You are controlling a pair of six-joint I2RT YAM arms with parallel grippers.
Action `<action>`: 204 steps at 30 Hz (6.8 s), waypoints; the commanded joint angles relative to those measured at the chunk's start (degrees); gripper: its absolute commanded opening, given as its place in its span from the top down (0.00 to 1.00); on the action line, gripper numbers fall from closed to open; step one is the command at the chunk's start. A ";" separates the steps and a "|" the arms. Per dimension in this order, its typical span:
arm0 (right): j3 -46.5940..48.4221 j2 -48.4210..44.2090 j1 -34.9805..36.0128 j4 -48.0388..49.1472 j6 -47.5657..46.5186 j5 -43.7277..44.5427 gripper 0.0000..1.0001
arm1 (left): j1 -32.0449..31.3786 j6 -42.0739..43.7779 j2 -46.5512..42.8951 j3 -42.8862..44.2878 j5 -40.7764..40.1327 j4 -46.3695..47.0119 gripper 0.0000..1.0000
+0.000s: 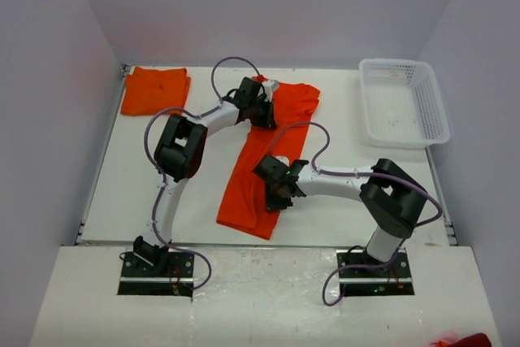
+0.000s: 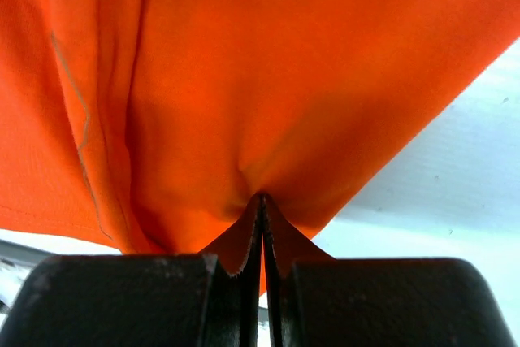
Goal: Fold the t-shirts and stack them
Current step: Grab the bottom of the folded rectangular tshirt with both arms
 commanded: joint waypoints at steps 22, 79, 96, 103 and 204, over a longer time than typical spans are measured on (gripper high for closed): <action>8.33 6.40 -13.76 -8.83 -3.80 5.96 1.00 | 8.78 0.40 0.66 -2.88 -4.15 0.15 1.00; -25.16 -36.59 -1.98 6.29 -4.16 -2.38 0.61 | -23.38 -22.62 -70.35 -64.31 -39.75 -5.82 0.86; -24.54 -31.13 0.57 9.54 -3.10 -2.65 0.56 | -43.32 -45.82 -58.85 -57.20 -52.41 -26.03 0.71; -25.16 -28.67 0.66 11.48 -3.28 -2.65 0.56 | -48.34 -52.85 -53.23 -52.80 -56.54 -33.86 0.68; -21.29 -23.13 2.94 6.12 3.58 0.60 1.00 | -54.41 -68.06 -48.55 -58.23 -63.84 -40.64 1.00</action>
